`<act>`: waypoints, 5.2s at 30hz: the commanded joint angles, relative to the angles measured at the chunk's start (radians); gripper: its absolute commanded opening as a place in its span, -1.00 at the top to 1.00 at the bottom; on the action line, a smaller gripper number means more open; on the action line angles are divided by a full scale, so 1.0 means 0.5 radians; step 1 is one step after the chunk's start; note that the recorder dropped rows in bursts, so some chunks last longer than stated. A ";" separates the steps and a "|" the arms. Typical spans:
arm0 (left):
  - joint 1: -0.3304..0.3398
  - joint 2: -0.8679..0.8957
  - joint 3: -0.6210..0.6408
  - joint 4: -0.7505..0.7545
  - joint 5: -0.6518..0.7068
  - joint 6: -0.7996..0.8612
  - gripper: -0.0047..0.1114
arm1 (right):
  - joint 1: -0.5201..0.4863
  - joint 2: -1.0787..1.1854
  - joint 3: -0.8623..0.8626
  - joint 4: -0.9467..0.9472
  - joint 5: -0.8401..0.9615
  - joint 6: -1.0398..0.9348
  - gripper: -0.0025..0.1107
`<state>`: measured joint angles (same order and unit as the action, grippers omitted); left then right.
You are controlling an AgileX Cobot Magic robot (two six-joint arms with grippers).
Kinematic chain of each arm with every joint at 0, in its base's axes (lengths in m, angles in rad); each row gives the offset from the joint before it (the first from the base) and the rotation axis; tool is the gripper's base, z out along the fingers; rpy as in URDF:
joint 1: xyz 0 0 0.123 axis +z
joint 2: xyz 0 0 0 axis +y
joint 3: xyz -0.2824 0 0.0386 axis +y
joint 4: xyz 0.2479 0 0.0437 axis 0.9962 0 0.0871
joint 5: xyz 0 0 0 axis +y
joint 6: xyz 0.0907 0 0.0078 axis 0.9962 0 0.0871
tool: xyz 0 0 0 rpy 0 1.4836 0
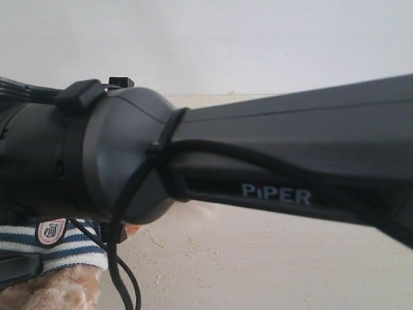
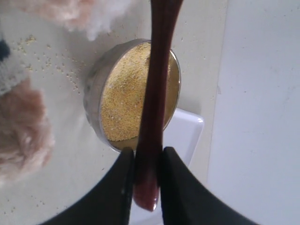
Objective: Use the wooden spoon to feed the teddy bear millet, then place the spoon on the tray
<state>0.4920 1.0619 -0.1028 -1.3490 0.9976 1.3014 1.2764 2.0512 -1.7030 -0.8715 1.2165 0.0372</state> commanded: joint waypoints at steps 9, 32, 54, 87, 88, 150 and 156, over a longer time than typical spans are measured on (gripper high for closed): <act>0.006 -0.014 0.000 -0.046 0.043 0.016 0.83 | -0.201 -0.093 -0.007 0.103 0.009 0.018 0.96; 0.006 -0.014 0.000 -0.046 0.043 0.016 0.83 | -0.702 -0.074 -0.007 0.469 0.009 -0.340 0.96; 0.006 -0.014 0.000 -0.046 0.043 0.016 0.83 | -0.848 0.043 0.174 0.392 0.009 -0.331 0.96; 0.006 -0.014 0.000 -0.046 0.043 0.016 0.83 | -0.848 0.153 0.174 0.252 -0.233 -0.355 0.96; 0.006 -0.014 0.000 -0.046 0.043 0.016 0.83 | -0.848 0.153 0.174 0.252 -0.233 -0.355 0.96; 0.006 -0.014 0.000 -0.046 0.043 0.016 0.83 | -0.836 0.368 0.174 -0.234 -0.087 -0.342 0.96; 0.006 -0.014 0.000 -0.046 0.043 0.016 0.83 | -0.819 0.368 0.174 -0.265 -0.033 -0.342 0.96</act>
<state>0.4920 1.0619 -0.1028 -1.3490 0.9976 1.3014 0.8577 2.2360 -1.6169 -0.9826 1.1774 -0.1372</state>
